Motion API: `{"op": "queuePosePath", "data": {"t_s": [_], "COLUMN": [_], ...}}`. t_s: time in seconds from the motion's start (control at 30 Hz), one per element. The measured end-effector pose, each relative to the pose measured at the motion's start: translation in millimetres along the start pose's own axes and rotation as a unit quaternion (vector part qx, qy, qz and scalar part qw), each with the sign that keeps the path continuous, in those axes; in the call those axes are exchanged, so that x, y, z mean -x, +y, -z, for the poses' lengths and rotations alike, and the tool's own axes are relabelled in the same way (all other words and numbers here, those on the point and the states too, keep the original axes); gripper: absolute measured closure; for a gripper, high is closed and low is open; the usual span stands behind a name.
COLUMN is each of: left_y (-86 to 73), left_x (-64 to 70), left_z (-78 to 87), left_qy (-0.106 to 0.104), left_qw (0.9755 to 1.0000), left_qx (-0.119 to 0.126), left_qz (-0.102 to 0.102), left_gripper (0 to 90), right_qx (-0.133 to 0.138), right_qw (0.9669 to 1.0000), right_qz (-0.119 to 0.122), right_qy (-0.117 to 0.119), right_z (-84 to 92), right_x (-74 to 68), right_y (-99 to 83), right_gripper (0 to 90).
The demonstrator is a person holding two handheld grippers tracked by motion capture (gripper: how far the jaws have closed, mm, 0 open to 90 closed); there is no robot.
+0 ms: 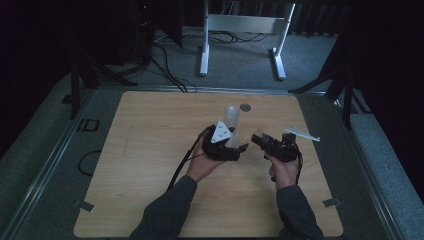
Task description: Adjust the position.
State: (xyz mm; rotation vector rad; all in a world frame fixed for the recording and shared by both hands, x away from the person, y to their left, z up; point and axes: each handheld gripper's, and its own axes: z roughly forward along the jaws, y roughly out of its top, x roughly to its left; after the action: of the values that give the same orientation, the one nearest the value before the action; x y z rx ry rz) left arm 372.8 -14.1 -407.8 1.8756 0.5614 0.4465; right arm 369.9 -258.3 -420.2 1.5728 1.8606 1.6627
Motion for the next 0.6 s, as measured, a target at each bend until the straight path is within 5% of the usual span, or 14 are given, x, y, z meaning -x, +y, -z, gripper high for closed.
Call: {"op": "queuePosePath", "data": {"t_s": [0.6], "left_y": [-2.0], "left_x": [4.0], "left_z": [-19.1], "left_qy": [-0.022], "left_qw": [0.9988], "left_qx": [-0.041], "left_qz": [-0.017], "left_gripper": [24.4], "right_qx": [0.008], "right_qw": [0.9996], "right_qz": [-0.026], "right_qy": [0.011], "right_z": [1.2], "right_x": [2.6], "right_y": [-3.5], "right_gripper": [41.2]}}
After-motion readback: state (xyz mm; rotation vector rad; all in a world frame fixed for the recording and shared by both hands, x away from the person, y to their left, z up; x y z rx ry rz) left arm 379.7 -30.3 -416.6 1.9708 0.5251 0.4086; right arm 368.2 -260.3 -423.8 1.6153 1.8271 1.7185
